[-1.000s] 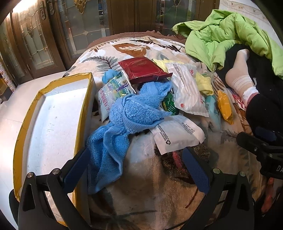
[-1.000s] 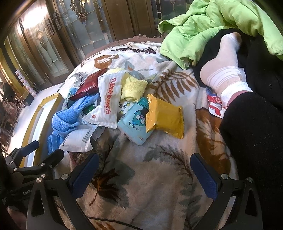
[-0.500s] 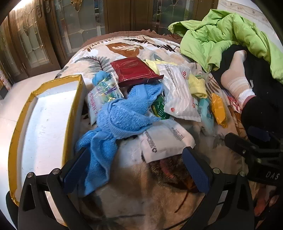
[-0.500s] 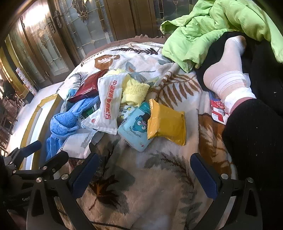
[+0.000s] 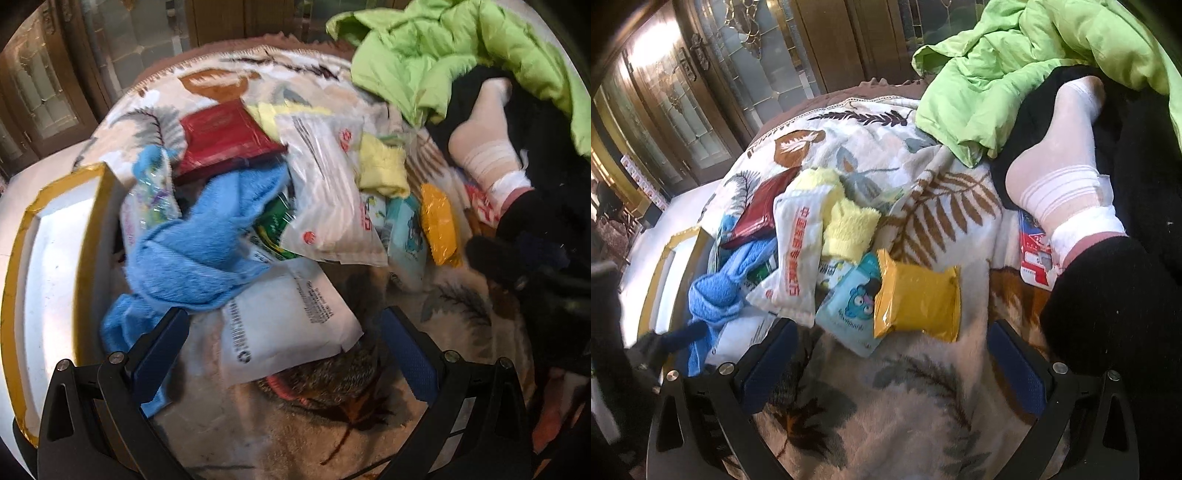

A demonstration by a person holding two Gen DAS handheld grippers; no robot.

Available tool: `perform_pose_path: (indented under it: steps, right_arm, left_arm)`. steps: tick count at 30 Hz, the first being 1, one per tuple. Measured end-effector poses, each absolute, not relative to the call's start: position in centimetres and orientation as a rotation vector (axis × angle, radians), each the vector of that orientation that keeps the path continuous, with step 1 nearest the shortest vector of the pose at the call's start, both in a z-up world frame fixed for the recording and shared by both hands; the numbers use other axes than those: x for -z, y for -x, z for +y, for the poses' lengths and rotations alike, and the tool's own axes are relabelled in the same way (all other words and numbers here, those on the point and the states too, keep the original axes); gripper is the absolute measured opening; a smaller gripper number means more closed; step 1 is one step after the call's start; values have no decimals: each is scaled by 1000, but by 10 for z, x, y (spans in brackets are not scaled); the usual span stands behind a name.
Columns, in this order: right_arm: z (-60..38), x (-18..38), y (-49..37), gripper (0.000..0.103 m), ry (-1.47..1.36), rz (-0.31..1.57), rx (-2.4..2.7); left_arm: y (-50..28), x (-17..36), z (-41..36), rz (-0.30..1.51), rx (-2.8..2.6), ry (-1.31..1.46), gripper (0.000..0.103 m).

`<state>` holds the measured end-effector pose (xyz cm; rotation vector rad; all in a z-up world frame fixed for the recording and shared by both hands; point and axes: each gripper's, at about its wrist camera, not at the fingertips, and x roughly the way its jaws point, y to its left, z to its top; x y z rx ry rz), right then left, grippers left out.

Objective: Organize soft objects
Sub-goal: 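Grasp the white sachet with the left tool while the right tool grasps the white red-lettered bag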

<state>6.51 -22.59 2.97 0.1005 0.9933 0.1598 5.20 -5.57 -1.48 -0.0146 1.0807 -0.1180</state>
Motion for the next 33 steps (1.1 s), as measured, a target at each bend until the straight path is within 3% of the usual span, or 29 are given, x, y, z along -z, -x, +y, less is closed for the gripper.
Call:
perform_pose_path:
  steps: [3,7,10,22,24,28,30,33]
  right_arm:
    - [-227,-29,-68,103,-104,992,-162]
    - [-221,-24,-75,102,-116,1020,-200]
    - [-211,-22,-83,102,-92,1024,-215]
    - [-149,-3,-136,96,-5,1109,-222]
    - [-146,4,-145,80,-24,1148,-239]
    - [-142,12,-152,72,-8,1164,-227]
    - [-144,11,-152,51,-24,1155,-246]
    - [-142,9,-150,41,-8,1148,-271]
  left_arm:
    - [-58,22,-57,1127,135,50,101]
    - [-64,32,-52,1185,135,84,82]
    - [-67,40,-46,1218,131,114,75]
    - [-66,37,-26,1231,149,219,71]
    - [-65,36,-22,1239,156,238,71]
    - [-67,37,-19,1254,160,264,71]
    - [-68,37,-16,1255,163,286,71]
    - [-70,40,-11,1264,169,327,71]
